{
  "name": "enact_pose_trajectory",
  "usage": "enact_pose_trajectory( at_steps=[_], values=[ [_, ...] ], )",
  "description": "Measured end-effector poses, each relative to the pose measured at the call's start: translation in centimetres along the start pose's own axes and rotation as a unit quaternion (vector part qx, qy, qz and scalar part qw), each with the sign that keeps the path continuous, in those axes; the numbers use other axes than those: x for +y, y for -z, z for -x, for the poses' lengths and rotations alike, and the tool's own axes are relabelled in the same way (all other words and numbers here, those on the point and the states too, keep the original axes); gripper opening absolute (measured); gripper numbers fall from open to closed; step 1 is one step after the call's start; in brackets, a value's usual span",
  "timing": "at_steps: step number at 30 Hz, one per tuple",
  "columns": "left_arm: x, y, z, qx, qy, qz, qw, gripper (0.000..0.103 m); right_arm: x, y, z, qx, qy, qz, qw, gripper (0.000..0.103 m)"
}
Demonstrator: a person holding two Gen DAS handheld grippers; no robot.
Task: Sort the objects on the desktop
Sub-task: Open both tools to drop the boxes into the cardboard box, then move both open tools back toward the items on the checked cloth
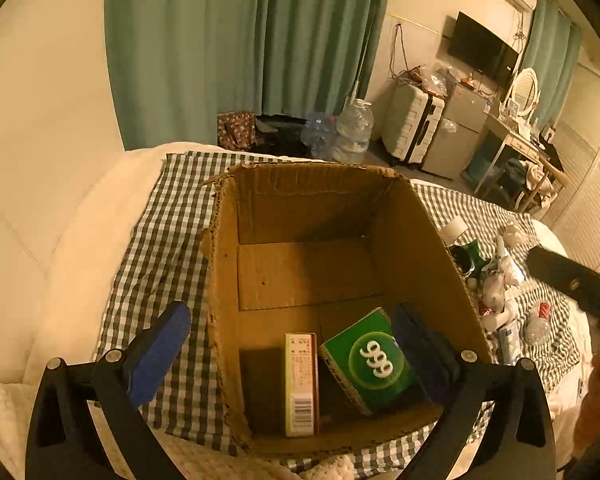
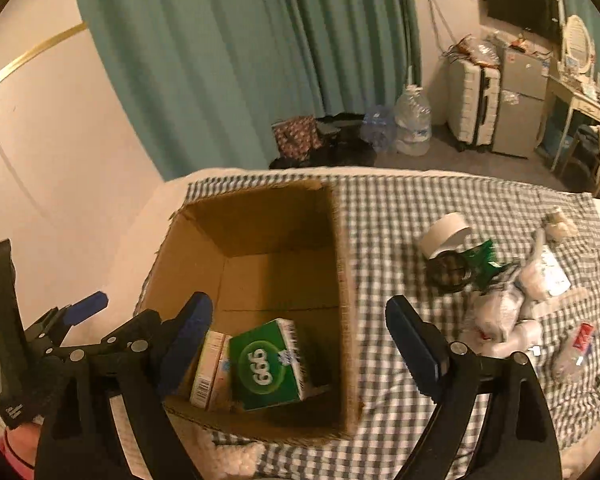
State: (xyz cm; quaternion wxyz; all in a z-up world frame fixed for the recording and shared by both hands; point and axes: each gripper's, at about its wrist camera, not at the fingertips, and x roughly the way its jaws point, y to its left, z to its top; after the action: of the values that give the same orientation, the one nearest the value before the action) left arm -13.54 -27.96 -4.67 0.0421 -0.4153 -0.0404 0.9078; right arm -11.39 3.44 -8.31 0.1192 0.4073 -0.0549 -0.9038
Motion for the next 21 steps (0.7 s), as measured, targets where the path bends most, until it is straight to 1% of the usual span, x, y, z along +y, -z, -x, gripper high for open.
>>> enact_pose_trajectory(
  at_steps=[4,6,8,11,16,19,21],
  values=[
    [-2.8,0.3,1.6,-0.004,0.002,-0.034,0.9994,0.103,-2.7,0.3,3.2,-0.02,0.028,-0.011,0.999,0.089],
    [-4.5,0.6,2.8,-0.011,0.009,-0.046,0.9988,0.103,-4.6,0.4,5.2,-0.033,0.053,-0.018,0.998,0.089],
    [-6.4,0.8,4.0,-0.018,0.022,-0.052,0.9982,0.103,-6.8,0.7,7.5,-0.045,0.077,-0.022,0.996,0.089],
    [-9.5,1.2,5.3,-0.035,0.021,-0.055,0.9976,0.103,-10.0,1.4,10.5,-0.063,0.111,-0.035,0.991,0.089],
    [-16.2,2.4,6.3,-0.04,0.05,-0.06,0.9961,0.103,-15.1,2.8,14.2,-0.078,0.126,-0.073,0.986,0.089],
    [-20.5,3.6,6.0,-0.031,0.069,-0.061,0.9953,0.103,-17.8,3.8,15.4,-0.086,0.14,-0.085,0.983,0.089],
    [-22.8,4.5,5.3,-0.027,0.077,-0.047,0.9956,0.103,-19.7,4.6,15.7,-0.086,0.149,-0.094,0.981,0.089]
  ],
)
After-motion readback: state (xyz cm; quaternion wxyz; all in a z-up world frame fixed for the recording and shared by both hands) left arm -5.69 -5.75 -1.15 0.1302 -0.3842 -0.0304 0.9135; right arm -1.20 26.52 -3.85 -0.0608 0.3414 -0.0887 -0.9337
